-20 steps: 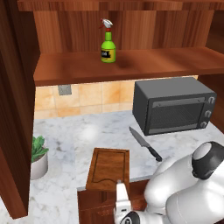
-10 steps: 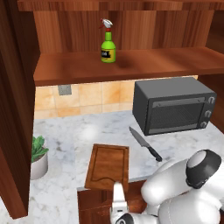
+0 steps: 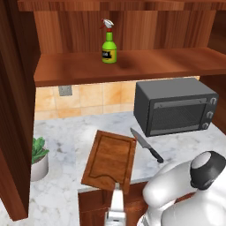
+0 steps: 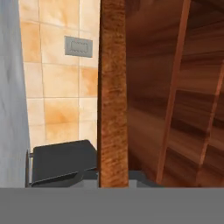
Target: Move the cutting board and knife to the sink. Then move spray from the cabinet to the counter.
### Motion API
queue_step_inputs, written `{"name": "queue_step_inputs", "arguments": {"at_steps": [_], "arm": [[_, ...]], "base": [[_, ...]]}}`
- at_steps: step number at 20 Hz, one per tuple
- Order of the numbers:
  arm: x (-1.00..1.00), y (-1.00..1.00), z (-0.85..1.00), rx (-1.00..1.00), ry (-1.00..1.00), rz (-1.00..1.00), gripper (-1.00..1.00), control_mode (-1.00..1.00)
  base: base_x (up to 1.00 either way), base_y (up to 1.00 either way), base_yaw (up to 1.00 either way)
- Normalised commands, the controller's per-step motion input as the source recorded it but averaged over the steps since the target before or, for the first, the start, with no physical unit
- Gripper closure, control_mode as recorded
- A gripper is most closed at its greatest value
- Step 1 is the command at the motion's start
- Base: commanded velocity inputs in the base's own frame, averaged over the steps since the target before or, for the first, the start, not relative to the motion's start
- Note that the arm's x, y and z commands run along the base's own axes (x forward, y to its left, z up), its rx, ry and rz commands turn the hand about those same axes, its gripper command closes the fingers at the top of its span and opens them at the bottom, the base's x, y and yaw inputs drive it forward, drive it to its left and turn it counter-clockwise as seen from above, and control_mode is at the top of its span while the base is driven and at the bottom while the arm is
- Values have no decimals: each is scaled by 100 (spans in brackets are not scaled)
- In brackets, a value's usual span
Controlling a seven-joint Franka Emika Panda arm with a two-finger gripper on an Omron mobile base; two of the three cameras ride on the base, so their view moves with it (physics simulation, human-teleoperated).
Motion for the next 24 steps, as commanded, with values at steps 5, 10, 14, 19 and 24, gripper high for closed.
{"name": "queue_step_inputs", "arguments": {"at_steps": [5,10,14,19,24], "arm": [[1,-1,100,7,6,0,100,-100],[11,0,100,3,21,0,100,-100],[13,-2,98,0,27,-7,100,-100],[5,-8,76,0,29,-18,100,-100],[-1,-23,43,0,27,-32,100,-100]], "base": [[0,0,0],[0,0,0],[0,0,0],[0,0,0],[0,0,0]]}}
